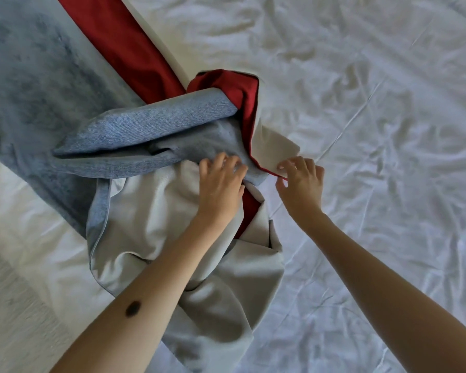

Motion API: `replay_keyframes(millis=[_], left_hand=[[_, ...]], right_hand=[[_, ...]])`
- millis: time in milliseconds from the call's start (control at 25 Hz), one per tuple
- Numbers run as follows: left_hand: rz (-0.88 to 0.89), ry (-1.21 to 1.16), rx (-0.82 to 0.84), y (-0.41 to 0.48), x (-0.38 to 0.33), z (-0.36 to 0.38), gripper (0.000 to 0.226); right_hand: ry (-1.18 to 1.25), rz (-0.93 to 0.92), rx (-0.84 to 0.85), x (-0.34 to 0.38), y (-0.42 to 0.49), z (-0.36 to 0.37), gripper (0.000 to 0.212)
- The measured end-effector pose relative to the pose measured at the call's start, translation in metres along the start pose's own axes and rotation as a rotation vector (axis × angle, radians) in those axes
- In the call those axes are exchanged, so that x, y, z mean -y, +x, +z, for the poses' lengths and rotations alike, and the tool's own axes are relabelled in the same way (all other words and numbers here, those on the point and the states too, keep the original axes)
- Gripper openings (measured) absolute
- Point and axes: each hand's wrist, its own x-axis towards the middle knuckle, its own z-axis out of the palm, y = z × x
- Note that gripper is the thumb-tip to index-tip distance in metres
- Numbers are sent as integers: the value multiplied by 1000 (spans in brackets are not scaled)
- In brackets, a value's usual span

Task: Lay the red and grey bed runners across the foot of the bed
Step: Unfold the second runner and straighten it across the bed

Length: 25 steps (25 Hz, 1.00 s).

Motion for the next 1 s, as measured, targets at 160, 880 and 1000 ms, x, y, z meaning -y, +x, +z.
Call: replay_keyframes(millis=[160, 880, 1000], left_hand=[[-19, 22, -102, 5, 1, -4, 11], [406, -544, -10, -166, -135, -68, 11], [388, -650, 109, -204, -193, -65, 7]], right_hand=[[120, 49, -134, -6, 2, -11, 17], [704, 806, -284, -129, -144, -103, 24], [792, 894, -277, -182, -202, -116, 25]])
